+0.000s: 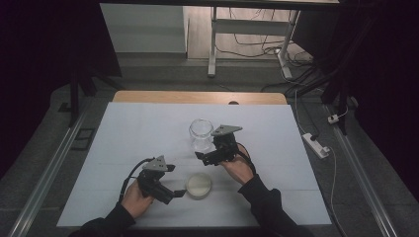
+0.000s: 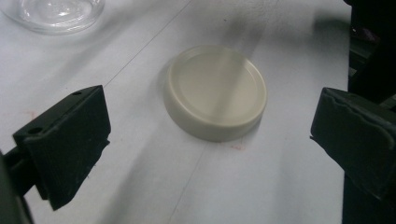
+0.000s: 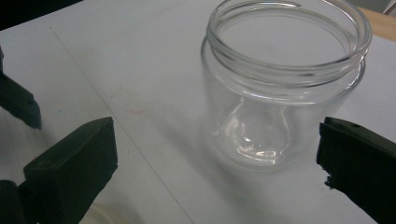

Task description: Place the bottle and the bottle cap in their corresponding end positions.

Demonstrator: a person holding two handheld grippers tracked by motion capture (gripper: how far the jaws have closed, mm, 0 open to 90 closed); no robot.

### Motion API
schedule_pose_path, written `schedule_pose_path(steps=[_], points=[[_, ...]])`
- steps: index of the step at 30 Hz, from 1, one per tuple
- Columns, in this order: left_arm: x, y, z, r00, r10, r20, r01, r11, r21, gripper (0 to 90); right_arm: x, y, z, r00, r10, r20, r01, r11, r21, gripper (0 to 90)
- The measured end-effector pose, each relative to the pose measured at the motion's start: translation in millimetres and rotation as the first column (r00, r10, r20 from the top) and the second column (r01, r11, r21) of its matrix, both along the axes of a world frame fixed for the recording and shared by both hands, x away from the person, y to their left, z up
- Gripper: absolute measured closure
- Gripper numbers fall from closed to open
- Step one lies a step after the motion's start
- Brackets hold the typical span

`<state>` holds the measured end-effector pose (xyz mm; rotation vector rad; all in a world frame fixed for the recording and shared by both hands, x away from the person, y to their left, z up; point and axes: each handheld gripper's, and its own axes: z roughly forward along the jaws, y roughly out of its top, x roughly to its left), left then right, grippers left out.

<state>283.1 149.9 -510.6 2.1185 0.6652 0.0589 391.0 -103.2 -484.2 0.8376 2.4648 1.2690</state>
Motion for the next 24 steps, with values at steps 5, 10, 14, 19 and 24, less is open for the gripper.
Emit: schedule_pose_path(steps=[5,10,14,19,24], points=[[-5.4,9.3,2.3,0.9999,0.016,0.005,-0.016,0.9996,-0.021,0.0,-9.6,-5.1,5.7,1.0,0.001,0.005,-0.001,1.0,0.014,0.0],[-11.2,19.0,2.9,0.9992,0.041,0.007,-0.04,0.9989,-0.022,0.0,-19.1,-11.8,9.5,1.0,0.0,0.001,0.0,1.0,0.018,0.0],[-16.0,24.9,2.5,0.9986,0.053,0.006,-0.053,0.9985,-0.011,0.0,-26.2,-18.5,9.4,1.0,-0.004,-0.006,0.004,1.0,0.021,0.0],[-22.6,31.1,2.3,0.9975,0.071,0.002,-0.071,0.9974,0.011,0.0,-34.4,-25.9,10.0,1.0,0.0,-0.007,0.0,1.0,0.028,0.0],[-29.4,40.1,3.1,0.9949,0.1,0.002,-0.1,0.9947,0.024,0.0,-43.9,-31.6,8.6,0.9999,0.016,0.003,-0.016,1.0,0.02,0.0]])
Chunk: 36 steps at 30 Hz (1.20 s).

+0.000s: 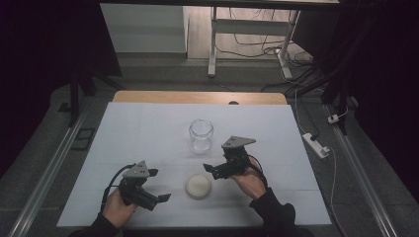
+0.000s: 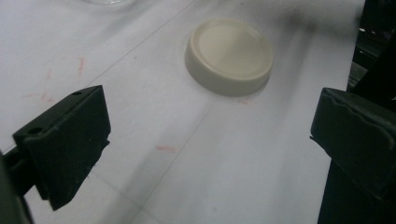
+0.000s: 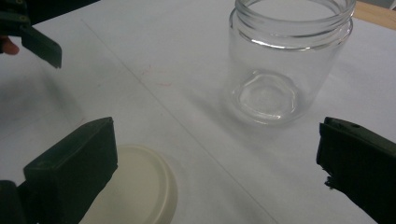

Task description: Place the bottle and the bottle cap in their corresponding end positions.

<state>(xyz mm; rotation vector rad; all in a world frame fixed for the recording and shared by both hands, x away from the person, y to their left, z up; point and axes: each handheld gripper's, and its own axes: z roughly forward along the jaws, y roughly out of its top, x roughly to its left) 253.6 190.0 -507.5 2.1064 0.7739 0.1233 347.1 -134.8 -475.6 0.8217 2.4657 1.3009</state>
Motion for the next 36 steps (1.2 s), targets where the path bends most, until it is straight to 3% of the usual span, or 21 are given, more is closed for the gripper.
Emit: schedule_pose_path(steps=[11,22,36], points=[[-16.2,25.0,1.3,0.9969,0.077,-0.013,-0.077,0.9968,-0.021,0.0,-21.3,-19.6,-6.7,1.0,0.0,0.008,0.0,1.0,-0.031,0.0],[-35.0,49.1,-1.1,0.9883,0.152,-0.017,-0.152,0.9882,-0.02,0.0,-39.5,-45.5,-8.3,0.9993,-0.033,0.017,0.034,0.999,-0.036,0.0],[-50.7,70.7,-2.9,0.9774,0.21,-0.024,-0.211,0.977,-0.031,0.0,-65.4,-88.4,-9.1,0.99,-0.139,0.023,0.14,0.989,-0.046,0.0]])
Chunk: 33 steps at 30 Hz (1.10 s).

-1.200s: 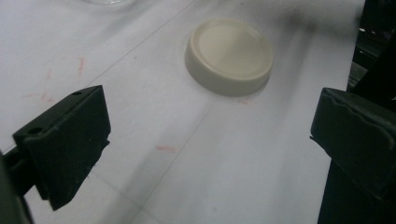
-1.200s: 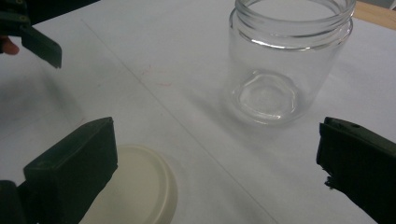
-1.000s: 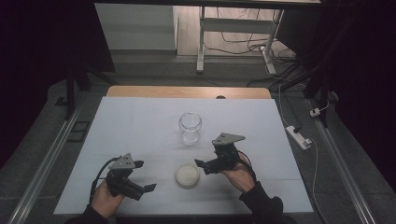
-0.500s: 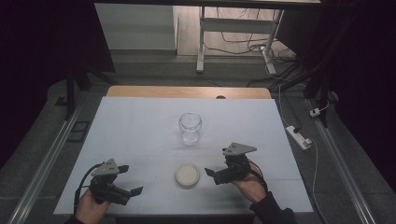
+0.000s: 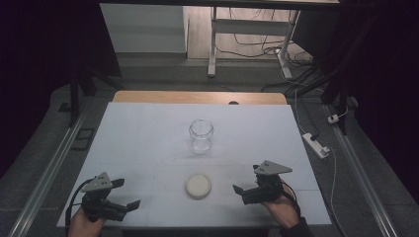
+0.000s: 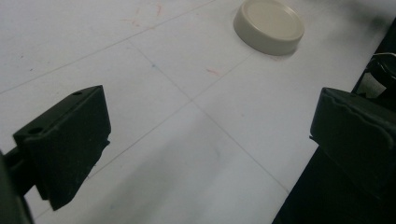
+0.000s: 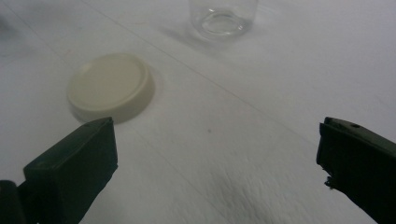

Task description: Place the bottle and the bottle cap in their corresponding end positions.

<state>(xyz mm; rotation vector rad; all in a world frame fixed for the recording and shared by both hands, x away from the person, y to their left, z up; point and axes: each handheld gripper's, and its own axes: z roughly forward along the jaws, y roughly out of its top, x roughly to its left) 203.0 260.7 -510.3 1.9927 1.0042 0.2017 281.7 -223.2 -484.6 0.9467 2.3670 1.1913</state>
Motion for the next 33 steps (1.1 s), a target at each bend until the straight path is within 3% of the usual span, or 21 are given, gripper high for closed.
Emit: schedule_pose_path(steps=[5,16,27,33], points=[[-5.4,7.0,-0.9,0.9996,0.027,-0.003,-0.027,0.9996,-0.004,0.0,-9.6,-18.1,-2.0,0.9987,-0.049,0.012,0.049,0.999,-0.017,0.0],[-14.5,18.8,-3.6,0.9969,0.078,-0.009,-0.078,0.9969,0.01,0.0,-27.9,-55.3,-6.3,0.9878,-0.156,-0.003,0.156,0.988,0.009,0.0],[-21.6,27.4,-7.1,0.9922,0.123,-0.024,-0.121,0.9915,0.047,0.0,-43.9,-74.0,-9.6,0.9734,-0.228,-0.021,0.228,0.974,0.005,0.0],[-23.8,29.8,-11.9,0.9883,0.142,-0.056,-0.137,0.987,0.084,0.0,-48.7,-79.3,-9.0,0.9692,-0.243,-0.039,0.243,0.97,0.0,0.0]])
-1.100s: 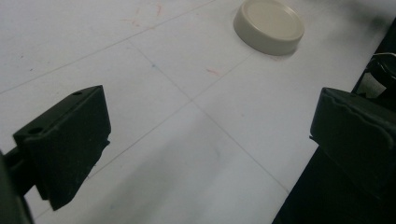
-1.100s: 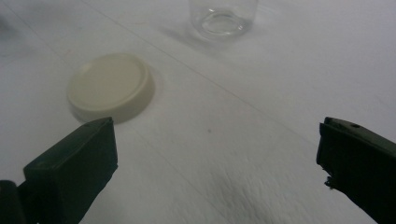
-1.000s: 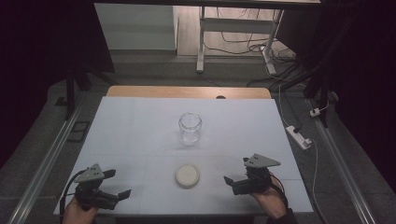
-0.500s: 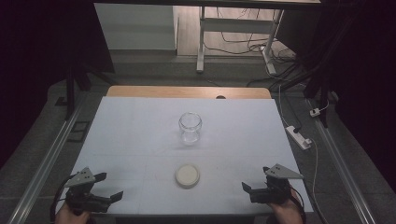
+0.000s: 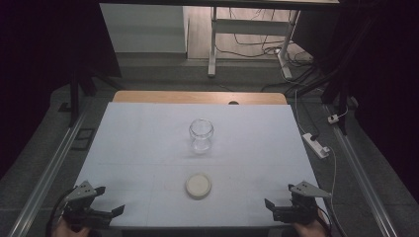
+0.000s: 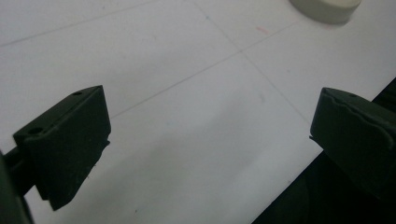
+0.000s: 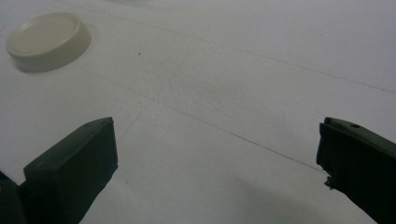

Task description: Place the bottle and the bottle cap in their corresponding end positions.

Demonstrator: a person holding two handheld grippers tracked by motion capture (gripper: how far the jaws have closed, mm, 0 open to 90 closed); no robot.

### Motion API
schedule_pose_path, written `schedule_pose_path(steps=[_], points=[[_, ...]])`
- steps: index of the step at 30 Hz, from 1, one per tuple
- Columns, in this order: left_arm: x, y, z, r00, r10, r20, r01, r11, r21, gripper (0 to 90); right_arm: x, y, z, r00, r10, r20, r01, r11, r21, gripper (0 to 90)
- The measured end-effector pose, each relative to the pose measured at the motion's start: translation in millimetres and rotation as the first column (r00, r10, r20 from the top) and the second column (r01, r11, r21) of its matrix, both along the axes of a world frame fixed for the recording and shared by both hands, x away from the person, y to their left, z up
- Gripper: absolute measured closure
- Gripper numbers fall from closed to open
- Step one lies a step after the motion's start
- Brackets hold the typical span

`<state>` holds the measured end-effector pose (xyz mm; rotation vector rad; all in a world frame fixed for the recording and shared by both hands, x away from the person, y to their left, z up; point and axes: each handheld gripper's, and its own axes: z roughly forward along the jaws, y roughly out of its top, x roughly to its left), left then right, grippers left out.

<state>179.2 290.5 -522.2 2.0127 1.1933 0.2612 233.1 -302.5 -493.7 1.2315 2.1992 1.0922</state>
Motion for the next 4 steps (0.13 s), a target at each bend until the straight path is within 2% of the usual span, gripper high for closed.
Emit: schedule_pose_path(steps=[2,4], points=[[0.6,-0.8,-2.1,0.9998,-0.001,-0.02,0.001,0.9999,0.014,0.0,-0.8,-0.4,0.0,1.0,0.0,-0.005,0.0,1.0,-0.002,0.0],[1.0,-1.8,-1.8,0.9998,-0.004,-0.018,0.004,0.9998,0.017,0.0,-1.1,-0.2,-0.1,1.0,0.001,-0.006,-0.001,1.0,-0.009,0.0]])
